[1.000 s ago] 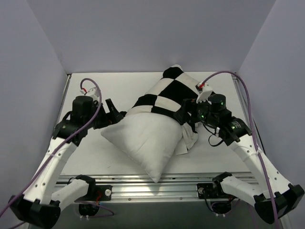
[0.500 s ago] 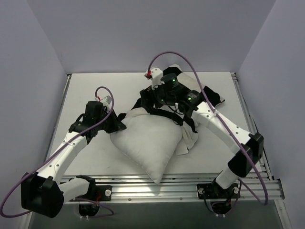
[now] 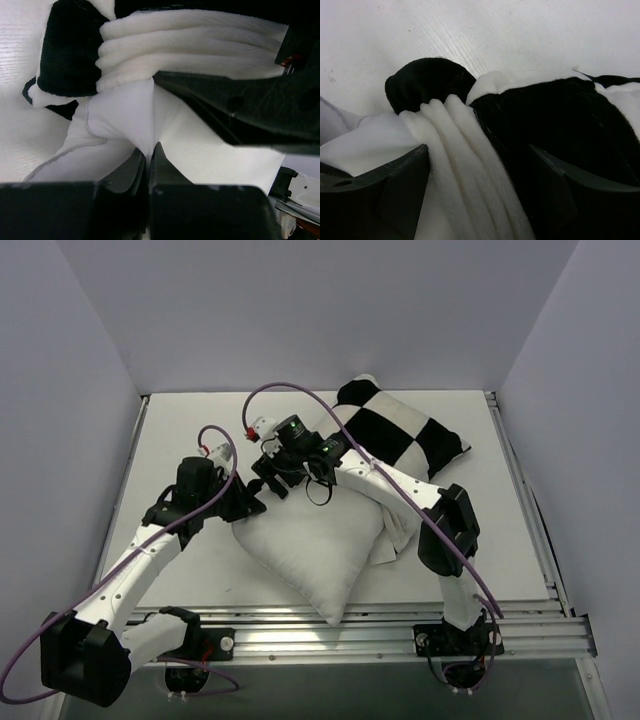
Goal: Remove the pillowcase from the pillow
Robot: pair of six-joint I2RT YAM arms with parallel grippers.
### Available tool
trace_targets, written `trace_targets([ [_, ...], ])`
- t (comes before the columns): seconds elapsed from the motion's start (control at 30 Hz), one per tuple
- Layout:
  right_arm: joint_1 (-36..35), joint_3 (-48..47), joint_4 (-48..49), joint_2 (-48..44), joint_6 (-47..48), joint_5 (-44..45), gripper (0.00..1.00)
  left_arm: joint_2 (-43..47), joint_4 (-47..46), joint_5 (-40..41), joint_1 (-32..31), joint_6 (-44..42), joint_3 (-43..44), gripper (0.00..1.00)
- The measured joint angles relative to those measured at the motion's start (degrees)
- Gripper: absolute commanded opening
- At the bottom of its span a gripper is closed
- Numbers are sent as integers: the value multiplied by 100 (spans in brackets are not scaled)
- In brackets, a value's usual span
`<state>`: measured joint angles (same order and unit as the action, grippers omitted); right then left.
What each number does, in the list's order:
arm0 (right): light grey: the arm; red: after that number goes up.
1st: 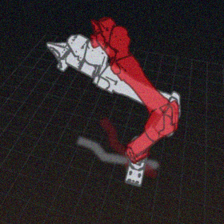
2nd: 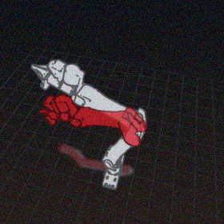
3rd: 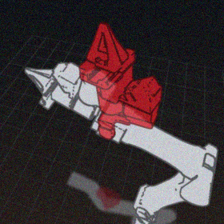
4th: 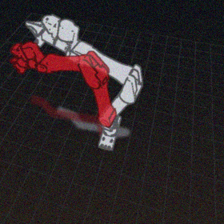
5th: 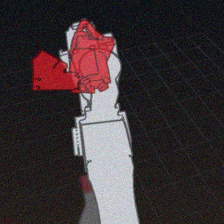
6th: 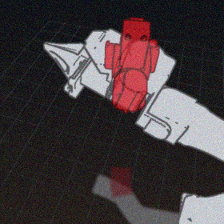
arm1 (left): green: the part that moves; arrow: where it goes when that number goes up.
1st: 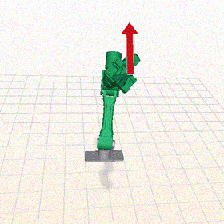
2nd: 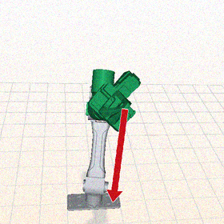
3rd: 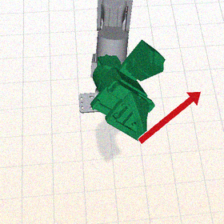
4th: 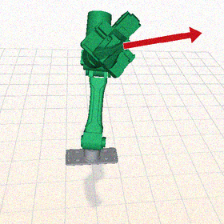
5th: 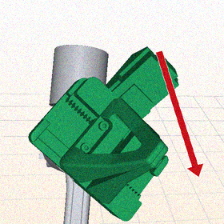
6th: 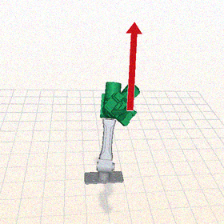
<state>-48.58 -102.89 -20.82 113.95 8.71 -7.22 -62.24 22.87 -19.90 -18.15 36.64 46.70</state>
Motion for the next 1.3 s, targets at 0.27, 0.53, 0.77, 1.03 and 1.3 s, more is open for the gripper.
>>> trace_targets([
  [0.27,208,271,271,4,-87,413,0,354,107,59,-35,-13,-13,2],
  [0.53,1141,343,487,-85,-743,343,0,1298,662,251,-81,-85,13,2],
  [0.77,2667,337,76,-361,-1753,575,0,2079,1799,603,-81,-149,737,2],
  [1.03,3755,352,-601,-772,-2588,369,0,2470,2677,973,-92,-221,1303,2],
  [1.3,3147,822,63,-822,-2575,529,23,1491,2350,1714,-61,-472,1073,14],
])
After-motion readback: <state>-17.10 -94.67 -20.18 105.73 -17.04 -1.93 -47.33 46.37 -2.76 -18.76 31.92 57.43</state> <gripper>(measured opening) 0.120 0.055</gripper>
